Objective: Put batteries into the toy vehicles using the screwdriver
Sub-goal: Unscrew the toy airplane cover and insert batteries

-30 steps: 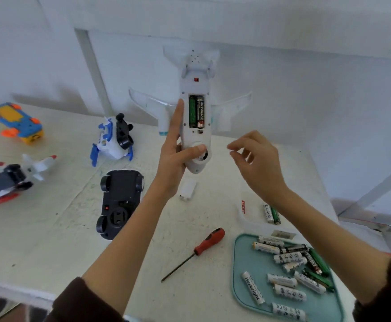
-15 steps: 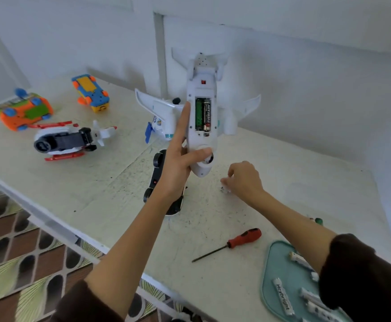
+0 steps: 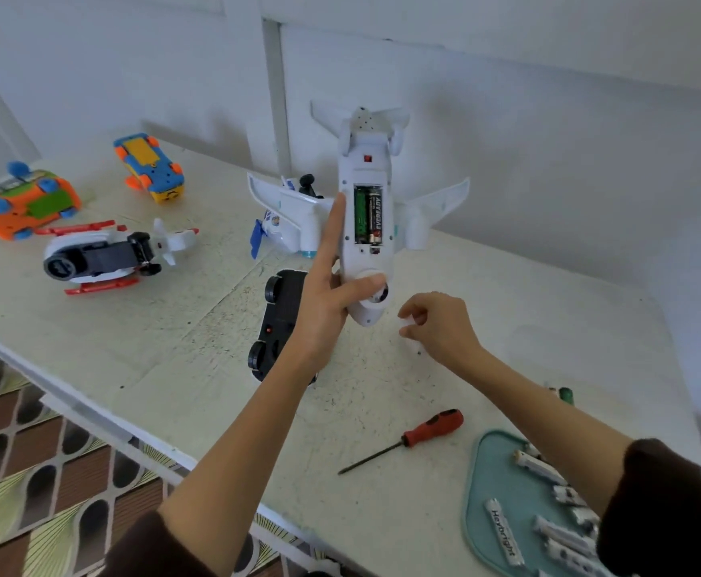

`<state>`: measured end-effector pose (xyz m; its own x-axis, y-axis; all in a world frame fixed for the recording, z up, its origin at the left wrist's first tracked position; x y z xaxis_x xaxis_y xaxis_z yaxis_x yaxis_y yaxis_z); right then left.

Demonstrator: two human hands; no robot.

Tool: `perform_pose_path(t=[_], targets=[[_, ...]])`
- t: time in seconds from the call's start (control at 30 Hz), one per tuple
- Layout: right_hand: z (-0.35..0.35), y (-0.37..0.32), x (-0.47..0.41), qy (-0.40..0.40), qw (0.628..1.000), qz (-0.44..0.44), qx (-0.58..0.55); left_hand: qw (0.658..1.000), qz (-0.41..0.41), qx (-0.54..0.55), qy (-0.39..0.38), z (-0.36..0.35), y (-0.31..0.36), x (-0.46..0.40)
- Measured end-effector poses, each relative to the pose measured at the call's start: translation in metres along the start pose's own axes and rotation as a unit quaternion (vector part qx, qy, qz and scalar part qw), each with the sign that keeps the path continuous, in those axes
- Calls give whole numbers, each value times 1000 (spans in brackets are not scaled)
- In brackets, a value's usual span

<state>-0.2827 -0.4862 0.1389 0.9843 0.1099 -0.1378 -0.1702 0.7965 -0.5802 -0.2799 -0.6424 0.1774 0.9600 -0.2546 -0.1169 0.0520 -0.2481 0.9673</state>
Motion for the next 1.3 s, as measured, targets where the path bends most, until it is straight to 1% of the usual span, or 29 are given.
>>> perform_pose_path(t=[0.1, 0.2, 0.27, 0.33, 0.47, 0.53, 0.63, 0.83, 0.9, 1.2, 1.3], targets=[[27, -1, 16, 27, 998, -8, -47, 1000, 11, -12, -8, -13, -8, -1], [63, 4, 35, 80, 989, -41, -116, 999, 20, -27, -19, -22, -19, -2], [85, 7, 49, 111, 977, -54, -174, 999, 30, -32, -32, -28, -26, -3], [101, 9, 59, 124, 965, -52, -226, 998, 42, -28, -39, -33, -34, -4], [110, 14, 63, 158, 934, -44, -316, 996, 53, -49, -50, -41, -50, -5], [106, 17, 62, 178, 925, -44, -332, 995, 65, -59, -52, -44, -59, -5], [95, 18, 58, 185, 914, -52, -357, 992, 85, -70, -55, -45, -71, -3], [64, 11, 44, 135, 895, -46, -423, 987, 126, -81, -52, -41, -86, 2], [56, 7, 39, 131, 889, -44, -437, 987, 134, -77, -52, -39, -87, 3], [49, 2, 28, 161, 897, -70, -406, 986, 136, -84, -54, -38, -87, 3], [48, 2, 28, 176, 893, -84, -405, 986, 135, -84, -56, -38, -88, 2]])
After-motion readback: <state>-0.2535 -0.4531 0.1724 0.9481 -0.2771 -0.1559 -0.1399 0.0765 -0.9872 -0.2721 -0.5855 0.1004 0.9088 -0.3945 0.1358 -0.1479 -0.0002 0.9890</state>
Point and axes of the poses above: each hand's wrist, its own x-axis away from the middle knuckle, its own z-axis out of the back of the hand, y = z × x, the point moved 4 cm from there along -x, towards the middle knuckle, and after that the axes turned 10 degrees about z, right-handed, at the moved point
